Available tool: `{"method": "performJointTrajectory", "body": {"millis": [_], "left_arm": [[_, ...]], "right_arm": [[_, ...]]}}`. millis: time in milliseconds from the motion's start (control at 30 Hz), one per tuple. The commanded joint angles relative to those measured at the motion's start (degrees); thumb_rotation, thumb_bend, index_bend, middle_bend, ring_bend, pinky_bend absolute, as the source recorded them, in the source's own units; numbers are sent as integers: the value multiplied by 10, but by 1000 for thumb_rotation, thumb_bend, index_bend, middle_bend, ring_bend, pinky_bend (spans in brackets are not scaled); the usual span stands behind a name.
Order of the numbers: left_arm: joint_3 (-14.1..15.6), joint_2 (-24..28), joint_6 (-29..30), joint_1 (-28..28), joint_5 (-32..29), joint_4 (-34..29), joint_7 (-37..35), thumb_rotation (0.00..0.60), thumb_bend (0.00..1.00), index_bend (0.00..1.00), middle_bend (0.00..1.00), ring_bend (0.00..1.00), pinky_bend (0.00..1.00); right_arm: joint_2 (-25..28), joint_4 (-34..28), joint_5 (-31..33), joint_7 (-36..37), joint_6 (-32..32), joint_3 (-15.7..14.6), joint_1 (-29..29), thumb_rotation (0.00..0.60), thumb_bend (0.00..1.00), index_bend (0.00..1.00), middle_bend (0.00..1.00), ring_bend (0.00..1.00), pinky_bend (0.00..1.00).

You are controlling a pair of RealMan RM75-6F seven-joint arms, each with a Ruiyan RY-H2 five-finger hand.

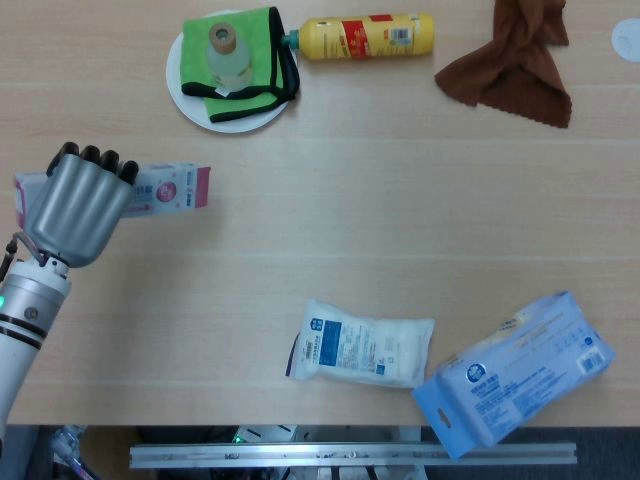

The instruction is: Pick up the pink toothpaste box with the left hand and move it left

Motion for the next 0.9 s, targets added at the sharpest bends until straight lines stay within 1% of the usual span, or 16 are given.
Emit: {"method": "performJointTrajectory", "body": {"millis": [33, 167, 300, 400, 433, 500, 567, 700, 900], "left_arm": [[17, -7, 31, 0, 53, 29, 75, 600, 142, 466, 549, 478, 591], [17, -10, 31, 0, 58, 46, 99, 600, 142, 468, 552, 480, 593], [17, -7, 23, 1, 53, 48, 99, 600, 142, 468, 552, 481, 596], [18, 1, 7, 3, 40, 35, 72, 600, 142, 473, 558, 487, 603], [17, 6, -3, 4, 26, 23, 51, 600, 142, 477, 563, 492, 608], [15, 16, -12, 3, 13, 14, 39, 598, 141, 486, 573, 499, 616], [12, 26, -23, 3, -13, -1, 21, 565, 142, 507, 594, 515, 627], [11, 40, -34, -3, -43, -16, 27, 401, 142, 601, 686, 586, 688], [9, 36, -18, -4, -27, -12, 28, 399, 142, 609, 695, 594, 695]], "right_arm": [[0, -1, 0, 0, 1, 0, 0, 600, 461, 569, 421, 343, 414], [0, -2, 1, -1, 1, 0, 0, 600, 462, 570, 421, 343, 414], [-1, 0, 2, -1, -1, 0, 0, 600, 462, 570, 421, 343, 414], [-2, 1, 2, 0, -2, 0, 0, 600, 461, 570, 421, 343, 414], [-2, 1, 2, 1, -1, 0, 0, 600, 462, 570, 421, 343, 414], [-2, 1, 2, 1, -1, 0, 0, 600, 462, 570, 421, 343, 414], [-3, 2, 2, 2, -1, -1, 0, 600, 462, 570, 421, 343, 414], [-4, 2, 2, 1, -2, -1, 0, 600, 462, 570, 421, 343, 414], [-7, 4, 2, 2, -4, -2, 1, 600, 462, 570, 421, 343, 414]]}}
